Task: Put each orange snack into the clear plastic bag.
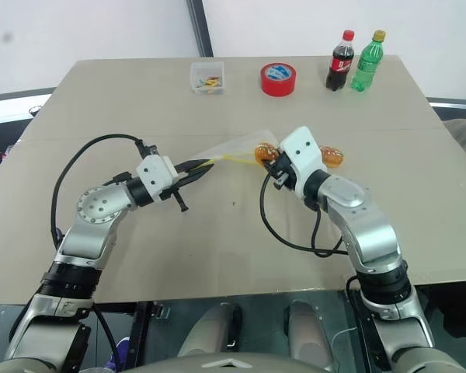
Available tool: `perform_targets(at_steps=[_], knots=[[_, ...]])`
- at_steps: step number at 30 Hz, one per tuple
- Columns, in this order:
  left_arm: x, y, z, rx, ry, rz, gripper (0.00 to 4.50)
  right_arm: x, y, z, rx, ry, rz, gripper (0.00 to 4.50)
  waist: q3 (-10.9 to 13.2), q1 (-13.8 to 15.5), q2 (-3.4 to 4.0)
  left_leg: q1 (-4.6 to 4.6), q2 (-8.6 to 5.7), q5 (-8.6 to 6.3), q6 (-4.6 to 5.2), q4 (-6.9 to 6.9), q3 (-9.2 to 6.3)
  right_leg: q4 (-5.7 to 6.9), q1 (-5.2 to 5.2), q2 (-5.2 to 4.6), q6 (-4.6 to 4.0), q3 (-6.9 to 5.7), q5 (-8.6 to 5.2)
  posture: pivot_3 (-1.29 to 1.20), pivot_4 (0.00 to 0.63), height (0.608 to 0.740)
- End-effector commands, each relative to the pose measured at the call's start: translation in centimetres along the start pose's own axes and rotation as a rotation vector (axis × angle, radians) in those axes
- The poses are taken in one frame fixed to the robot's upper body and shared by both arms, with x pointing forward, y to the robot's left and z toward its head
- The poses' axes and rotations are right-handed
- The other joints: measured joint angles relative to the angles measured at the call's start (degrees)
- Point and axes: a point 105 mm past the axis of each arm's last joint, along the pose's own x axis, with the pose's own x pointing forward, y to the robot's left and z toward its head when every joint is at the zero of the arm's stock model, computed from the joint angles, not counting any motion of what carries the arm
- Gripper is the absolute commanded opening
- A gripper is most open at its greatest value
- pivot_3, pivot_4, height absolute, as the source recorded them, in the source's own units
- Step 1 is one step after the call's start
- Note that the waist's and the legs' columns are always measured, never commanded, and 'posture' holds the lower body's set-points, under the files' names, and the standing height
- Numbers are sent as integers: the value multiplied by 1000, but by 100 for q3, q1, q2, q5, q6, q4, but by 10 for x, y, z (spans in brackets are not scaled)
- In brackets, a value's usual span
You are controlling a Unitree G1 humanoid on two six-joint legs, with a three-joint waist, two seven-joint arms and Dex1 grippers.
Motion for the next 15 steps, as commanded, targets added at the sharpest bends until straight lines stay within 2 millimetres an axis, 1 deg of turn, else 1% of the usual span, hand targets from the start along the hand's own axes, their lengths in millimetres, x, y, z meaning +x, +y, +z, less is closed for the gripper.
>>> perform_targets(at_steps=[1,10,15], knots=[[1,8,12,42,-29,22,0,-8,0,16,-25,-54,-15,1425,0,0,0,0,0,0,0,0,0,0,0,0,0,0,0,0,150,740],[1,6,13,44,-40,13,0,-4,1,6,-44,-13,-33,1425,0,-1,0,0,0,0,0,0,1,0,0,0,0,1,0,0,150,740],[2,-1,18,43,-62,-15,0,3,1,-1,-70,18,-32,1425,0,-1,0,0,0,0,0,0,1,-1,0,0,0,1,0,0,150,740]])
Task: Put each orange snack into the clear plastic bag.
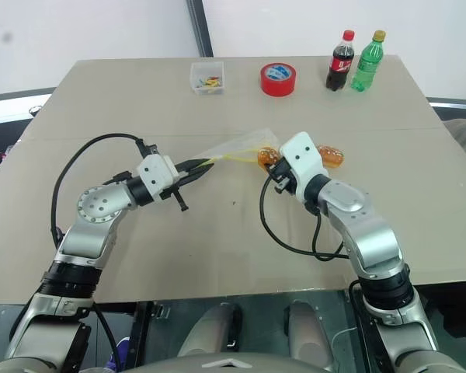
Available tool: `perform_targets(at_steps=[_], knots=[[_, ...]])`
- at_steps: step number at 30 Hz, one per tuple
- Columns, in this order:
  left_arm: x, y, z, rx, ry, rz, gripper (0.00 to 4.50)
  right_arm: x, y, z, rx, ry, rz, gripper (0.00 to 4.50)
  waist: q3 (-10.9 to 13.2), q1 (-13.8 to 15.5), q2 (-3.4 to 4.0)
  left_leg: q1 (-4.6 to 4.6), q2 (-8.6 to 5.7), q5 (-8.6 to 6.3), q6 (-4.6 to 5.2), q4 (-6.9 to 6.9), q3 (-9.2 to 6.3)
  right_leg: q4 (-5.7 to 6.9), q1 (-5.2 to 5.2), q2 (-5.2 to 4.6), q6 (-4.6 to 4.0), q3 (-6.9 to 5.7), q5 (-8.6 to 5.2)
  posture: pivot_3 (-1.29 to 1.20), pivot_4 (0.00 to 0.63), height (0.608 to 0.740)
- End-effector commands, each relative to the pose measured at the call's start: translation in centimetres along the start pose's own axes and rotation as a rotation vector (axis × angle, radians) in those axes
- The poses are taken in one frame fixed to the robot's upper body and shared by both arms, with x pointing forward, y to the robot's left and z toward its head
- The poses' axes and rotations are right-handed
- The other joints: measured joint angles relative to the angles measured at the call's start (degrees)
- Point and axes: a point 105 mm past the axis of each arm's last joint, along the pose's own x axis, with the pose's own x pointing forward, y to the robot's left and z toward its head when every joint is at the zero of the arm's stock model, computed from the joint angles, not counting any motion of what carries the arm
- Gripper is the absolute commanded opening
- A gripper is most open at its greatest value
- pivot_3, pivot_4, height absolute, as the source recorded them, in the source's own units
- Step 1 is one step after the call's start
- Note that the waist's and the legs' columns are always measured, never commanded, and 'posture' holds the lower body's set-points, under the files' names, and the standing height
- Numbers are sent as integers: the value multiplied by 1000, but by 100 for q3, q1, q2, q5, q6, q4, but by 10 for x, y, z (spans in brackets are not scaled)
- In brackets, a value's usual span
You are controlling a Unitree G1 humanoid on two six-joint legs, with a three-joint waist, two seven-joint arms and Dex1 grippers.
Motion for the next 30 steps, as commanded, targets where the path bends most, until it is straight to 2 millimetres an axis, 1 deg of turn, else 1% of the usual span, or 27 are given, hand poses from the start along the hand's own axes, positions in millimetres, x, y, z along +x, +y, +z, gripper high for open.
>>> perform_targets(at_steps=[1,5,7,10,11,12,14,17,19,21,23,25,27,28,29,30], knots=[[2,-3,18,41,-66,-18,0,6,1,7,-42,-27,1,1425,0,0,0,0,0,0,0,0,0,0,0,0,0,0,0,0,150,740],[3,-14,16,40,-64,-70,0,20,5,4,-77,-11,17,1425,0,-10,0,1,0,0,0,0,3,1,0,0,0,2,0,0,150,740],[3,-23,14,47,-64,-104,0,27,7,4,-82,-12,25,1425,0,-17,0,2,1,0,0,0,3,1,0,1,0,2,0,0,150,740],[2,-34,12,55,-64,-139,0,36,13,2,-53,-19,52,1425,0,-10,0,2,2,0,0,-3,3,0,-1,1,0,3,0,0,150,740],[1,-37,12,56,-64,-149,0,38,16,4,-8,-34,68,1425,0,-8,0,2,2,0,0,-3,3,0,-1,1,0,3,0,0,150,740],[-1,-40,11,60,-61,-164,0,42,18,8,72,-57,76,1425,0,-7,0,2,3,0,0,-3,2,0,-1,1,0,2,0,0,150,740],[-4,-45,8,67,-53,-189,0,47,17,13,194,-89,73,1425,0,-12,1,2,4,0,0,-3,2,1,-1,1,-1,2,0,0,150,740],[-5,-48,8,82,-55,-214,0,54,19,11,289,-93,82,1425,1,-8,1,2,4,0,0,-3,2,1,-2,1,-1,3,1,0,150,740],[-6,-50,9,98,-61,-229,0,61,21,3,232,-68,68,1425,0,0,2,2,2,0,0,-3,1,1,-2,1,-1,2,1,0,150,740],[-6,-51,9,93,-70,-233,0,72,21,-5,97,-58,20,1425,1,-2,2,2,2,0,0,-3,1,1,-2,0,-1,1,0,0,150,740],[-8,-52,6,89,-63,-224,0,79,35,-9,-40,-74,58,1425,1,-17,3,4,-2,0,0,-3,3,1,-2,1,-1,2,0,0,150,740],[-9,-51,3,78,-50,-204,0,80,47,-12,-73,-94,128,1425,1,-35,3,3,-7,0,-1,-5,7,3,-7,1,-1,6,0,0,150,740],[-10,-45,1,65,-36,-169,0,77,48,-11,-65,-113,152,2013,1,-31,3,2,-4,0,-1,-9,9,3,-12,3,-1,8,0,0,150,740],[-11,-42,-1,58,-28,-154,0,76,43,-9,-60,-125,131,2321,1,-25,3,2,3,0,-1,-10,8,2,-12,4,-1,7,0,0,150,740],[-12,-38,-3,52,-17,-139,0,73,38,-7,-61,-133,119,2811,1,-22,3,2,4,0,-1,-10,8,2,-11,4,-1,7,0,0,150,740],[-13,-35,-6,50,-5,-124,0,69,35,-6,-69,-138,107,3455,1,-21,3,2,4,0,0,-9,8,2,-10,3,-1,7,0,0,150,740]])
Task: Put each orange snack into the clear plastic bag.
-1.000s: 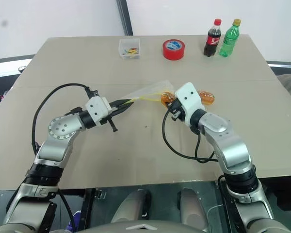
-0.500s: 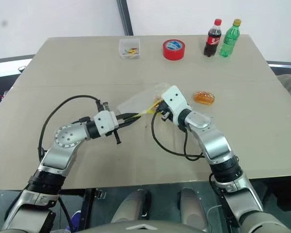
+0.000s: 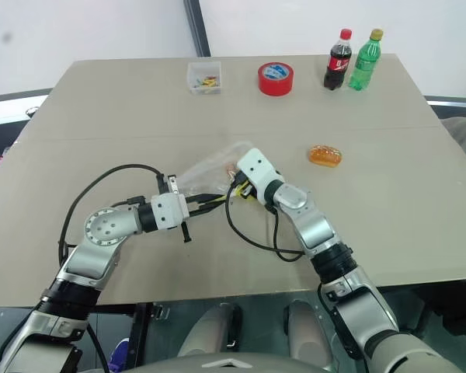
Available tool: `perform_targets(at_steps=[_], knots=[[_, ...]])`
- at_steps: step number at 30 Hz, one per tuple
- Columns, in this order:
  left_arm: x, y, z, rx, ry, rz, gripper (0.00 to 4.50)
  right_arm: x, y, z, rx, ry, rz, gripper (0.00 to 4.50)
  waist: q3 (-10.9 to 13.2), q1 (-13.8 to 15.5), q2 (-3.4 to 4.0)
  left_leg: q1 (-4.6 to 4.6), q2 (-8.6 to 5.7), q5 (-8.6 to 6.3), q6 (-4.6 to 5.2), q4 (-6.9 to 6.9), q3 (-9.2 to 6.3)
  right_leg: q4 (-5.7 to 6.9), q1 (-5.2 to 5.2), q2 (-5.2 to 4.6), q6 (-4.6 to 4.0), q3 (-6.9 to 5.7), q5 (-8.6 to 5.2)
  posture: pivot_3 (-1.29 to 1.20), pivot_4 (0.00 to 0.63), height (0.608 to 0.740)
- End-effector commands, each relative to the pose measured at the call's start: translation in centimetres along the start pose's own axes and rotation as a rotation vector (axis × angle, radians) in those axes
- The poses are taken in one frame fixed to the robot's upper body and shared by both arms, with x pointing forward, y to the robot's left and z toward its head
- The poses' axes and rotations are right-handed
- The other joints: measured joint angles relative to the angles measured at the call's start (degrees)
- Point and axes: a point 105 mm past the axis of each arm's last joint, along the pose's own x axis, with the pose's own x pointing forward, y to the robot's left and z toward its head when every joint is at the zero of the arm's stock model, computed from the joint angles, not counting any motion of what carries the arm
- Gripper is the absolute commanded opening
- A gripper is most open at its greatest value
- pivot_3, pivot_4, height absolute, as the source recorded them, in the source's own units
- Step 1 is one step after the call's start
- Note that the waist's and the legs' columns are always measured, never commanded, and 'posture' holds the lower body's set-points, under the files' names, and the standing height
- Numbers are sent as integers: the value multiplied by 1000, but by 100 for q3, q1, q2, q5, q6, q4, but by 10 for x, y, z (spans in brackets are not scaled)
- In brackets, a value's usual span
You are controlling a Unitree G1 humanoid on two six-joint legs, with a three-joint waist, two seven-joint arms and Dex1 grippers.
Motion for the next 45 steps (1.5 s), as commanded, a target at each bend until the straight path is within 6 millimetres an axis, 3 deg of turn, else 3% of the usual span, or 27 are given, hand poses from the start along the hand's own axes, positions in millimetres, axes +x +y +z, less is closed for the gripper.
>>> perform_targets(at_steps=[1,3,9,11,15,21,24,30,33,37,39,42,45], knots=[[-9,18,-3,9,24,88,0,-15,-13,22,-27,-88,-51,3803,0,9,0,0,0,0,0,1,0,0,1,0,0,0,0,0,150,740],[-11,24,-7,-2,41,119,0,-26,-18,23,4,-82,-67,4429,0,32,0,-1,-1,0,0,2,-3,-1,1,-2,0,-2,0,0,150,740],[-13,44,-16,-39,67,227,0,-69,-35,42,28,-121,-94,4429,0,32,0,-3,-1,0,0,3,-6,0,2,-1,0,-4,0,0,150,740],[-12,50,-14,-40,55,254,0,-82,-53,40,-39,-88,-154,4429,-1,27,-1,-3,-2,0,0,3,-6,0,2,-1,1,-4,0,0,150,740],[-5,54,-7,-66,11,289,0,-101,-111,13,-219,79,-295,4429,-1,30,-1,-1,-6,0,1,5,-3,-2,6,-3,1,-4,0,0,150,740],[-5,50,-4,-62,-1,289,0,-114,-171,-40,-282,337,-352,4429,1,-18,-2,5,-16,0,0,0,8,-1,7,0,0,4,0,0,150,740],[-8,49,-2,-68,-3,298,0,-112,-180,-57,-226,393,-311,4429,1,1,-2,5,-13,0,1,-1,10,-3,7,-3,0,7,0,0,150,740],[-12,47,-3,-71,12,315,0,-101,-181,-61,-115,342,-277,4429,0,-7,-3,6,2,0,1,3,19,-5,8,-2,0,13,0,0,150,740],[-13,46,-3,-72,17,319,0,-99,-183,-59,-51,307,-283,3619,0,-8,-3,7,4,0,1,3,19,-3,8,-1,0,14,0,0,150,740],[-13,47,-3,-70,20,323,0,-100,-181,-59,-19,289,-269,1645,0,2,-3,7,4,0,1,4,18,-2,8,-2,-1,14,1,0,150,740],[-13,47,-3,-71,19,325,0,-101,-179,-56,1,262,-269,911,0,11,-3,6,4,0,1,4,18,-2,8,-2,-1,14,1,0,150,740],[-12,48,-2,-72,17,327,0,-102,-170,-40,0,186,-250,911,0,23,-2,2,4,-1,1,3,13,-4,7,-2,-1,10,1,0,150,740],[-12,50,-2,-78,16,336,0,-99,-127,-12,-12,91,-149,911,1,30,-1,-11,5,-1,1,3,8,-5,-1,-4,-1,8,0,0,150,740]])
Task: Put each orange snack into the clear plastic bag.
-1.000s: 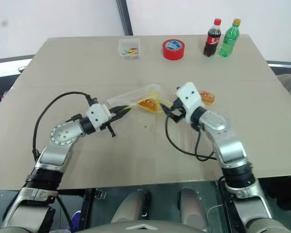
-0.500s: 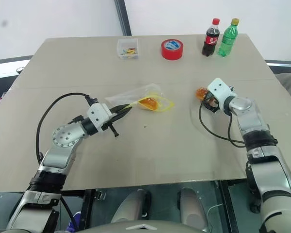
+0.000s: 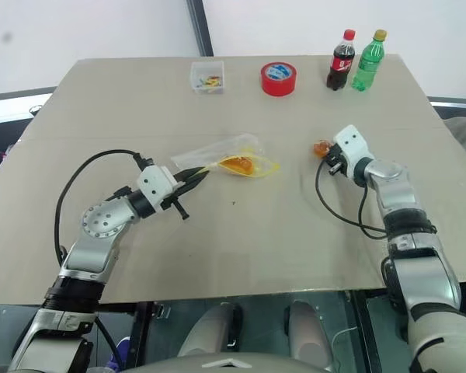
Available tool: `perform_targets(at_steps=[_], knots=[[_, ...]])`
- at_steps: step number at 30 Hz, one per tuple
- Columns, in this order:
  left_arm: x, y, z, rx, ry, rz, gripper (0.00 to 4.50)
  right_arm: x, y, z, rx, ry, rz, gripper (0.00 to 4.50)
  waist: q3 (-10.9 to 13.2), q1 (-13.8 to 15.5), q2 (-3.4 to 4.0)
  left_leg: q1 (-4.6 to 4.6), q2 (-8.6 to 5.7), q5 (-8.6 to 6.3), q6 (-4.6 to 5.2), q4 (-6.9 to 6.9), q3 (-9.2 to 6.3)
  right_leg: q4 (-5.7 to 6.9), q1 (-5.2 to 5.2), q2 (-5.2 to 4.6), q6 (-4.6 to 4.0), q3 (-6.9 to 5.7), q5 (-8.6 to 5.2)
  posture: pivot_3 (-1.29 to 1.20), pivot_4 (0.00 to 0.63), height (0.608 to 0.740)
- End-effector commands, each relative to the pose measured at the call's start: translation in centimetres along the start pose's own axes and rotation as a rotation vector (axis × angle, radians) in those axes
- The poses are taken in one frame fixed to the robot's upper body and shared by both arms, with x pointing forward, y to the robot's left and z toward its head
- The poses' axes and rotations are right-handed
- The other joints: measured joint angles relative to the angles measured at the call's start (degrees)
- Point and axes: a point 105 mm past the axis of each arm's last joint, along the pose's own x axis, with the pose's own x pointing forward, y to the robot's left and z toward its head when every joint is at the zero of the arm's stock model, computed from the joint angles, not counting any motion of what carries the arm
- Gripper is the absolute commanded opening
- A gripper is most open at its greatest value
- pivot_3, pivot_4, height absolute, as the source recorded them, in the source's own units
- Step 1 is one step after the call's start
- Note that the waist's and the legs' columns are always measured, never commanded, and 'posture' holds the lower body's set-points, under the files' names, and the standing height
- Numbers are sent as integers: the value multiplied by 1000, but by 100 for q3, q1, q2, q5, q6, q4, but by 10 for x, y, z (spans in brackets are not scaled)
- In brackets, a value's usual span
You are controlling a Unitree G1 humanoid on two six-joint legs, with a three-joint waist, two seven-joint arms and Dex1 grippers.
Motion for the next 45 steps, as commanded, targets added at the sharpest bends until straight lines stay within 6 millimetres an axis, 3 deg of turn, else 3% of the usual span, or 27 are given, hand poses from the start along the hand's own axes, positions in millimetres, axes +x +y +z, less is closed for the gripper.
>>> perform_targets(at_steps=[1,5,10,18,25,29,36,39,40,44,45], knots=[[-1,9,14,30,-38,36,0,-15,43,49,-26,-160,106,911,0,4,1,0,0,0,0,1,-1,1,-1,0,0,0,0,0,150,740],[0,9,16,33,-45,33,0,-24,96,67,-10,-194,182,911,-1,-26,1,-2,4,0,0,0,1,6,-8,2,0,3,0,0,150,740],[1,8,20,48,-55,8,0,-19,126,76,-2,-188,198,911,-1,22,0,3,-2,0,0,10,-8,7,2,0,1,-6,1,0,150,740],[-3,-1,25,68,-67,-51,0,8,149,72,-80,-136,227,911,-1,-8,0,4,-4,0,0,8,-10,5,3,0,1,-9,0,0,150,740],[-17,-33,14,116,-15,-223,0,30,159,83,-64,-169,223,911,-1,-16,0,7,-3,0,-1,3,-8,4,2,1,0,-7,0,0,150,740],[-22,-29,6,101,17,-237,0,38,163,95,-114,-260,210,911,-1,-3,1,6,-2,0,-1,2,-11,4,2,2,0,-11,0,0,150,740],[-19,-16,5,93,18,-189,0,48,203,94,-370,-369,360,911,-1,-31,1,9,-3,0,-1,2,-7,5,1,4,0,-9,0,0,150,740],[-18,-14,5,74,14,-165,0,53,199,92,-451,-375,334,911,-1,-27,1,9,-3,0,-1,2,-5,5,2,3,0,-7,0,0,150,740],[-18,-14,6,66,11,-155,0,53,194,92,-452,-378,306,1532,-1,-20,1,9,-3,0,-1,2,-6,5,2,3,0,-7,0,0,150,740],[-17,-12,7,8,-1,-103,0,47,172,89,-457,-368,206,3328,-1,-15,1,9,-3,0,-1,2,-9,5,2,3,0,-8,0,0,150,740],[-17,-11,7,-21,-4,-79,0,40,164,86,-450,-362,196,3328,-1,-2,1,9,-3,0,-1,2,-9,5,2,3,0,-8,0,0,150,740]])
